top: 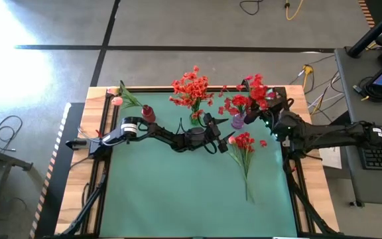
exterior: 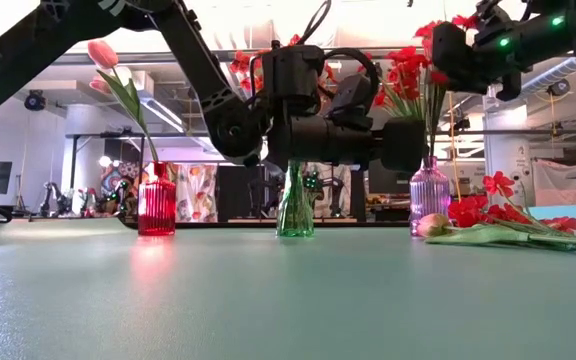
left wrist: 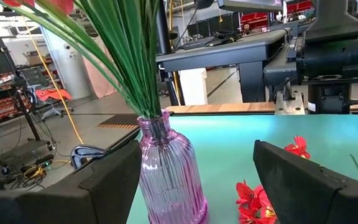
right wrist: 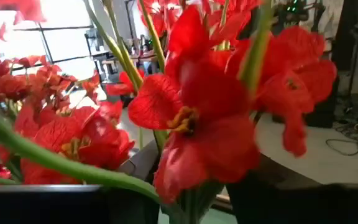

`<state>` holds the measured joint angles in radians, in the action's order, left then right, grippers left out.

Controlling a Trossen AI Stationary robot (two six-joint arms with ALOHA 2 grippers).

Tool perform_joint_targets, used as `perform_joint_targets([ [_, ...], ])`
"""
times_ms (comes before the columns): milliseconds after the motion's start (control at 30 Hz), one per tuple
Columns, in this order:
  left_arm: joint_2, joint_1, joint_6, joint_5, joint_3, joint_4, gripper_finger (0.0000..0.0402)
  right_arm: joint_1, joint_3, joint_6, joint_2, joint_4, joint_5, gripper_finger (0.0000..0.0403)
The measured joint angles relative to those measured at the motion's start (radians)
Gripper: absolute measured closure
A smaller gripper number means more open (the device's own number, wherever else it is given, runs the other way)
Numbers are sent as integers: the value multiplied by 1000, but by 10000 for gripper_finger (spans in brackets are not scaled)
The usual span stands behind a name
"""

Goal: Sort flowers into vase by color
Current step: Put the pink flower in the red flower vase

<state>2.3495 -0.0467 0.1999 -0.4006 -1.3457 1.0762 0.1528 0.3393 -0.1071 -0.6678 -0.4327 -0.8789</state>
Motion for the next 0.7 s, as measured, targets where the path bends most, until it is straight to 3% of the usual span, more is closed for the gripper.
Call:
perform_joint_targets([
  [167,-4,0,-10,0,5,-4,109,-7,27,-48,0,115,50,229],
  [433,-15,1,-37,0,37,-4,109,-11,130,-171,0,421,54,161],
  [700,-39,4,-56,-1,67,-14,109,-11,234,-345,0,736,129,115],
])
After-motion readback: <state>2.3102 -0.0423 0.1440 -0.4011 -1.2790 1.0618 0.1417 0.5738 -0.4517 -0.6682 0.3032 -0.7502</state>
